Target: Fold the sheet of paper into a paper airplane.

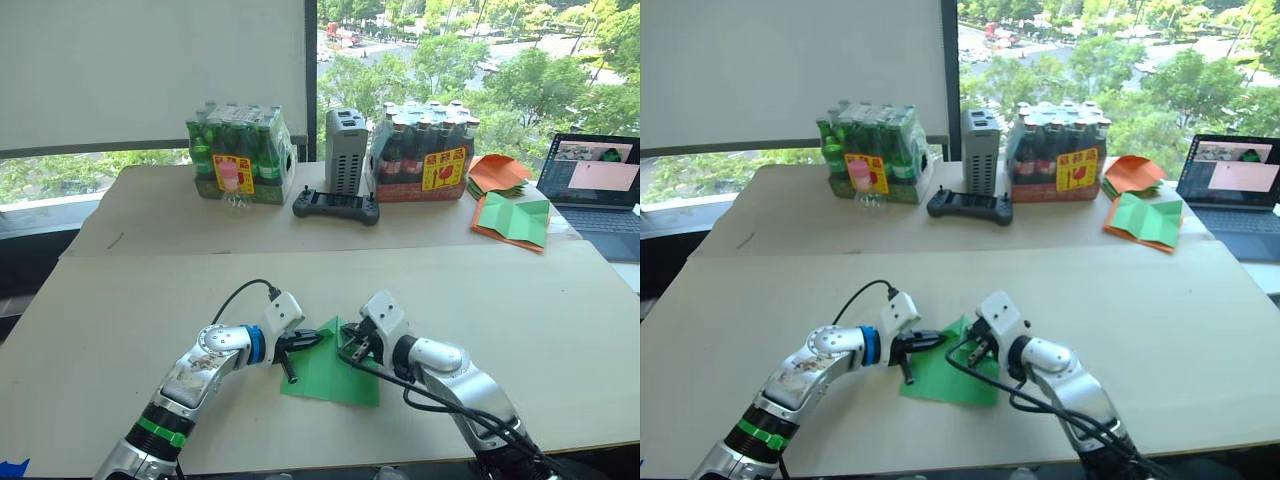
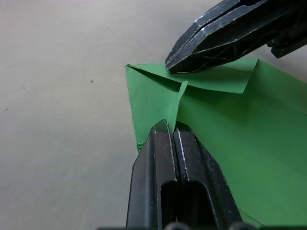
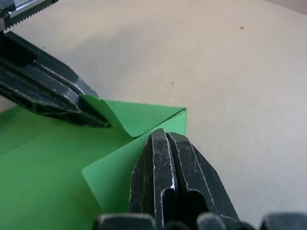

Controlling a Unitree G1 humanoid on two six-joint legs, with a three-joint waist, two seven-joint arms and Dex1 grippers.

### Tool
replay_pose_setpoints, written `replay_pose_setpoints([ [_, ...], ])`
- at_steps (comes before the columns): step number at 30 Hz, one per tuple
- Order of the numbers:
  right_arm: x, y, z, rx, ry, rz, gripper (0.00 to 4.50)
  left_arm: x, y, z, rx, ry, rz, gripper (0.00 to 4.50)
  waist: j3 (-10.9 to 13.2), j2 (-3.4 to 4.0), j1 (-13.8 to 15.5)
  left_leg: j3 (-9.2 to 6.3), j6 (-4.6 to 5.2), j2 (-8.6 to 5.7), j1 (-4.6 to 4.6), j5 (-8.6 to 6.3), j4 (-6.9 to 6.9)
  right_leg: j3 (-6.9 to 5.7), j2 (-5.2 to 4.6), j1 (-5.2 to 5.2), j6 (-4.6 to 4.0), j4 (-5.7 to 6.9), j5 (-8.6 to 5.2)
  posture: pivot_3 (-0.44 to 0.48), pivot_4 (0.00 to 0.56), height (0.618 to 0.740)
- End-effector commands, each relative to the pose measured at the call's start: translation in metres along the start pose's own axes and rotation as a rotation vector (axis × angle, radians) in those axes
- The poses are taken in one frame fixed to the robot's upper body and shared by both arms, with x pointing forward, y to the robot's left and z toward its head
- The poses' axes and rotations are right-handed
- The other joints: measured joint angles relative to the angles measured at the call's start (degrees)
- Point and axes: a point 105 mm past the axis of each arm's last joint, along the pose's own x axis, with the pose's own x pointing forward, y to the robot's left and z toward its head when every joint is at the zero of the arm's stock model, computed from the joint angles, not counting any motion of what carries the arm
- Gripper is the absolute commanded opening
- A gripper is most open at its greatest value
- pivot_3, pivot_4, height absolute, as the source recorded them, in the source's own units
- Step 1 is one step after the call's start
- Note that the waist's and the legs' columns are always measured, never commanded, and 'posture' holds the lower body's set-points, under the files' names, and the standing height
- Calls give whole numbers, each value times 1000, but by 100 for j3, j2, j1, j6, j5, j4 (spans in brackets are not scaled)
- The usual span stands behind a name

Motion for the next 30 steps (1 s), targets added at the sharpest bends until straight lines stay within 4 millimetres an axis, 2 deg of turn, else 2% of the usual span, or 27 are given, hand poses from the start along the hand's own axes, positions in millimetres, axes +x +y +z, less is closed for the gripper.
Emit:
replay_pose_setpoints([
  [1, 6, 4, 18, -21, -71, 32, 0, 0, -2, -9, 6, 40, -3, 30, 0, 1, -2, 0, 0, 0, 0, 0, -1, 0, 0, -1, 0, -1, 0, 0, 150, 735],
  [7, 9, 6, 15, -30, -59, 41, 0, -1, -3, -9, 17, 47, -3, 30, 0, 1, -3, 0, 0, 0, -2, 0, -8, -1, 0, 2, -1, -19, 1, 0, 150, 735],
  [14, 12, 4, -8, -44, 56, 18, 0, -2, -5, -11, 26, 51, -4, 30, 0, 1, -20, 0, 0, 1, 0, 0, -11, -2, 0, 2, -2, -20, 1, 0, 150, 735],
  [18, 12, 4, -12, -43, 78, 19, 0, -2, -5, -10, 28, 50, -1, 30, 0, 1, -31, 0, 0, 2, 1, 0, -13, -2, 0, 3, -2, -20, 1, 0, 150, 735],
  [21, 12, 5, -12, -39, 79, 18, 0, -6, -4, -8, 15, 43, -2, 825, 0, 1, -35, 0, 0, 2, 2, 0, -14, -2, 0, 3, -2, -20, 1, 0, 150, 735],
  [24, 12, 5, -12, -38, 77, 19, 0, -15, 7, 1, -21, 19, 28, 1774, 0, 1, -45, 0, 0, 2, 2, 0, -14, -2, 0, 3, -2, -20, 1, 0, 150, 735],
  [27, 12, 4, -13, -37, 77, 17, 0, -25, 16, 13, -42, -10, 30, 1774, 1, 1, -56, 0, 0, 5, 2, 0, -15, -2, 2, 1, -2, -18, 1, 0, 150, 735],
  [30, 12, 5, -13, -36, 76, 16, 0, -28, 24, 22, -38, -19, 24, 917, 1, 1, -49, 0, 0, 3, 1, 1, -16, -2, 2, 1, -2, -19, 1, 0, 150, 735],
])
